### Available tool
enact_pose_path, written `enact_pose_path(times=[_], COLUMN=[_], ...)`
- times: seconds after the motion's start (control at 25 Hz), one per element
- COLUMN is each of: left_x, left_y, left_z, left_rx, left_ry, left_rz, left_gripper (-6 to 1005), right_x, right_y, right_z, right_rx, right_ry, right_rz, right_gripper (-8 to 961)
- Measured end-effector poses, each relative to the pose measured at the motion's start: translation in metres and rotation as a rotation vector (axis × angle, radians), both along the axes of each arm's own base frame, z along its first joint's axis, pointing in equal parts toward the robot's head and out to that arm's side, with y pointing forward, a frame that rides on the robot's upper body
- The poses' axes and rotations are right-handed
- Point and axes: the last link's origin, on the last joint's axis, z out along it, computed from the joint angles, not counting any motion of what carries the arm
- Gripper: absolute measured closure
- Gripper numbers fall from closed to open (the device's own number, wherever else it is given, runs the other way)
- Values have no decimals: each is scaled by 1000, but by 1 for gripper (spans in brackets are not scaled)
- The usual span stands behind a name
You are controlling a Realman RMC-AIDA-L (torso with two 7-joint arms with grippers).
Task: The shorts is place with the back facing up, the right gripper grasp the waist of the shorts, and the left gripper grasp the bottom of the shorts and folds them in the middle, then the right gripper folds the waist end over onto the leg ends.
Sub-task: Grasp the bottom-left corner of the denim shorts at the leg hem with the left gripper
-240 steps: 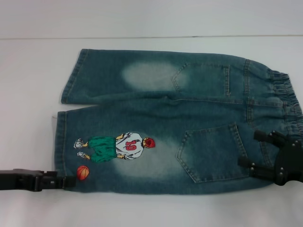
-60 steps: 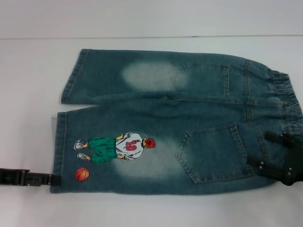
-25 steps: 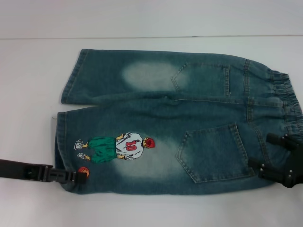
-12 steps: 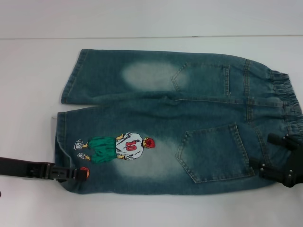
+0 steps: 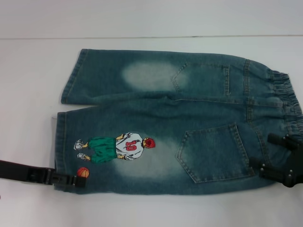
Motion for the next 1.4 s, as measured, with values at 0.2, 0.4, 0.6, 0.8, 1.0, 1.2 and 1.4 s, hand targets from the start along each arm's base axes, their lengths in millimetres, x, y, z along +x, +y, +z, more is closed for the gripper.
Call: enact_pose_path(times=[0.2,0.4,0.6,0.8,1.0,1.2,1.4], left_x=[6,7,6,7,9,13,13], left_y=[2,1,2,3,3,4,5], left_z=[1,1,2,1,-2,2,2], left_rx=[1,3,9,5,-10,6,16], left_ry=[38,40,45,57,77,78,77], left_rz=[-41,-46,-44,-58,-81,-95,-95], left_gripper=[134,144,212,504,702,806,910], right_x=[0,0,0,-1,-1,-1,-1], right_y=[0,0,0,0,-1,-1,-2], right_z=[0,0,0,0,0,0,-1], right_rx=[-1,-1,-3,-3,-5,-5,-6], right_ry=[0,0,2,5,8,9,11], right_rz=[1,1,2,2,3,2,1], right_gripper=[8,7,7,7,7,7,7])
